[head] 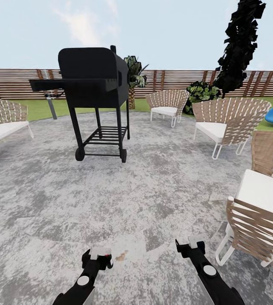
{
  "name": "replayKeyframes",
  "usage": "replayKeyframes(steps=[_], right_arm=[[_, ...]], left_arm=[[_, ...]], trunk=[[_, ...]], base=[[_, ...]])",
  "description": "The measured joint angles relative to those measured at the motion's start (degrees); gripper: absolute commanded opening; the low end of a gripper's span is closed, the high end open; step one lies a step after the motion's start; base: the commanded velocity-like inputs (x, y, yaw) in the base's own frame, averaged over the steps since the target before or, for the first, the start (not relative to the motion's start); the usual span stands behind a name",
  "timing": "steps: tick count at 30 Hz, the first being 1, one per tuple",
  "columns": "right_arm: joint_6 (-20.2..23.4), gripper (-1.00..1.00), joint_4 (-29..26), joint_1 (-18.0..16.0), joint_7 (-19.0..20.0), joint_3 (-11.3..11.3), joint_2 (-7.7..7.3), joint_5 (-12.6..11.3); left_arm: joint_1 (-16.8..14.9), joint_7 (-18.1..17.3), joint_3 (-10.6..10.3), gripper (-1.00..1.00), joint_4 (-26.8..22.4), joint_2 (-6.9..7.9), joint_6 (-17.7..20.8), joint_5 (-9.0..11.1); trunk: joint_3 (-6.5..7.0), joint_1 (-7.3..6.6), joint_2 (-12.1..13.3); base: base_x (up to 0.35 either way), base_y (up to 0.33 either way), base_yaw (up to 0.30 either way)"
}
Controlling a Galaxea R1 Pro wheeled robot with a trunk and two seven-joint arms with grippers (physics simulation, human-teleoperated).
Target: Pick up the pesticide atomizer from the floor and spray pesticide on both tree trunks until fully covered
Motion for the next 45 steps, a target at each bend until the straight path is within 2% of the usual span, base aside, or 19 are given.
replayKeyframes(steps=[6,28,35,45], right_arm=[[-0.01,1.0,-0.03,0.0,0.0,-0.05,0.0,0.04],[-0.01,1.0,0.09,0.0,0.0,0.01,0.0,0.05],[-0.01,1.0,0.09,0.0,0.0,0.01,0.0,0.04],[-0.01,1.0,0.07,0.0,0.0,0.03,0.0,0.04]], left_arm=[[0.0,0.01,0.0,1.0,0.0,0.0,0.0,0.0],[0.0,0.04,0.0,1.0,0.0,0.0,-0.04,0.0],[0.0,0.04,0.0,1.0,0.0,0.0,-0.04,0.0],[0.0,0.07,0.0,1.0,0.0,0.01,-0.04,0.01]], trunk=[[-0.01,0.0,0.0],[-5.26,0.57,-0.29],[-5.27,0.57,-0.29],[-8.11,0.83,-0.42]], base=[[0.0,0.0,0.0],[0.0,0.0,-0.071],[0.0,0.0,-0.001],[0.0,0.0,0.0]])
